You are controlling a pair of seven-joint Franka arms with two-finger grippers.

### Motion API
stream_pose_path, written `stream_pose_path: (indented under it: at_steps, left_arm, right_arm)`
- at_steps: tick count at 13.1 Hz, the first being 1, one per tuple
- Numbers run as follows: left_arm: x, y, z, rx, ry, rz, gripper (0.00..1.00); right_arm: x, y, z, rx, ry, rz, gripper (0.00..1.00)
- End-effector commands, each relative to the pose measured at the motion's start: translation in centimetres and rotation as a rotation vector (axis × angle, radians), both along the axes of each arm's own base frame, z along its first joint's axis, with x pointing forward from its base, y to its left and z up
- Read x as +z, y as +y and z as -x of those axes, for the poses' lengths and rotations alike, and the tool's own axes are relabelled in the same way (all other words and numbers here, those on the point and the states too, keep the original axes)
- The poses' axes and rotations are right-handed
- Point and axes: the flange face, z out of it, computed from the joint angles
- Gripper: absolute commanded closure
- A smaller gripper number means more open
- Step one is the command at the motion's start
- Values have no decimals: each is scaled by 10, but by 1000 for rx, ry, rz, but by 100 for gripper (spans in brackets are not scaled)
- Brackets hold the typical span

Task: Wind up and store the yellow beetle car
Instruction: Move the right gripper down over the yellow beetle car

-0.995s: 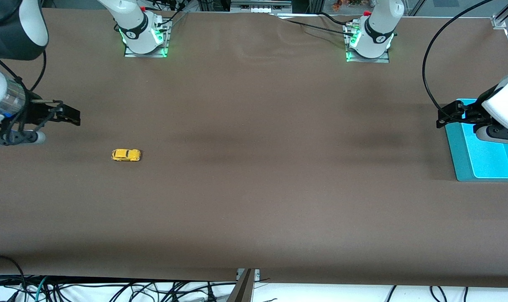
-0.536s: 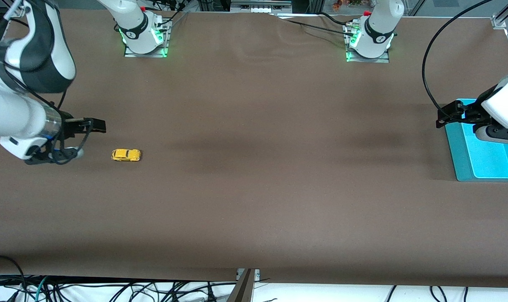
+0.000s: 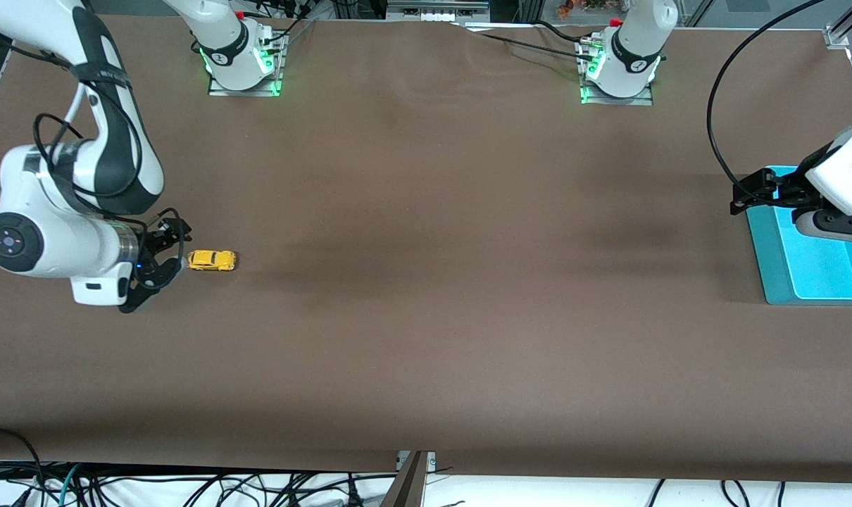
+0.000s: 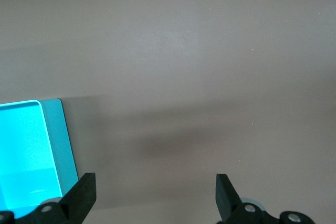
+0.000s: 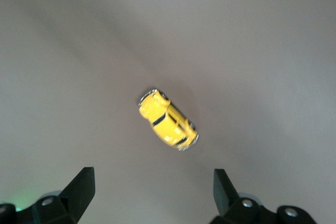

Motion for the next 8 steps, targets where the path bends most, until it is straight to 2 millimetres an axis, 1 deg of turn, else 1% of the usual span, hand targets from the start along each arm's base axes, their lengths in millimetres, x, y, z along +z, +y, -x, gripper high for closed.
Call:
stream_pose_path:
  at_steps: [1, 3, 6, 8]
  left_arm:
    - [4, -2, -3, 11, 4, 12, 0]
    - [4, -2, -3, 11, 4, 12, 0]
    - [4, -2, -3, 11, 4, 12, 0]
    - [4, -2, -3, 11, 4, 12, 0]
  right_arm:
    - [-35, -10, 11, 238, -48, -53, 0]
    - [-62, -16, 21, 344, -85, -79, 0]
    - [-91, -17, 34, 506, -144, -104, 0]
    - [-108, -20, 44, 559, -174, -110, 0]
